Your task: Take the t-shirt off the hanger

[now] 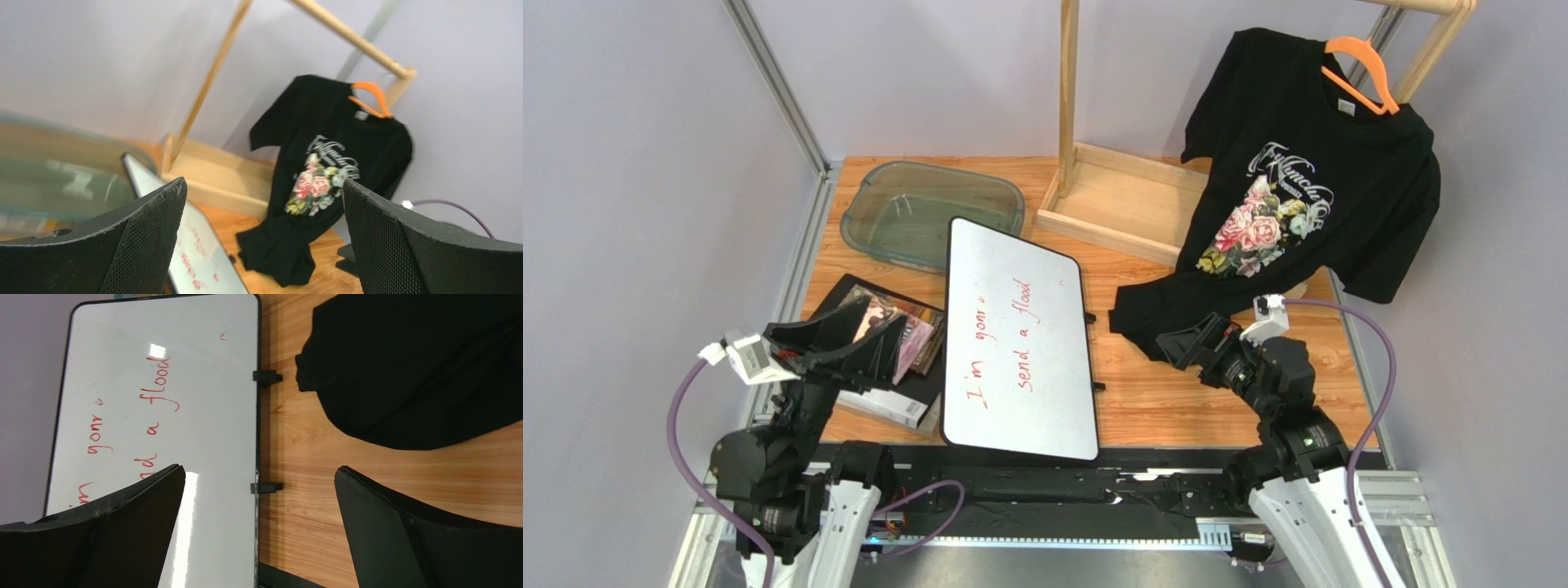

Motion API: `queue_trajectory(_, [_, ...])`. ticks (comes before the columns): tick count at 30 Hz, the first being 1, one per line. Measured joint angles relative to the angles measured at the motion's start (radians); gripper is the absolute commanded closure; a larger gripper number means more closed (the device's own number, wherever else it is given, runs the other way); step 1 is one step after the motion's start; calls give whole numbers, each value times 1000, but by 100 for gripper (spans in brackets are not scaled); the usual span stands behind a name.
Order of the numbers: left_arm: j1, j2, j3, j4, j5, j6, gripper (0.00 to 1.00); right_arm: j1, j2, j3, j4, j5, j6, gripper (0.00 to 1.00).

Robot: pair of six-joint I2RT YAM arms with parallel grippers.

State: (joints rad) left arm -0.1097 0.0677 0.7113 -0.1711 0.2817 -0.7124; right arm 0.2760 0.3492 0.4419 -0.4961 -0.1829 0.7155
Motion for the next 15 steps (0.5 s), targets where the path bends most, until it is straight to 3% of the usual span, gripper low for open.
queue_trajectory(6, [0, 117, 124, -379, -146, -62, 1, 0, 29, 29, -122, 59, -35, 0])
queue_trajectory(11, [0, 171, 222, -566, -159, -45, 1, 0, 53, 72, -172, 66, -40, 0])
queue_trajectory(15, [0, 140, 218, -631, -129, -43, 1, 0, 86, 128, -219, 119, -39, 0])
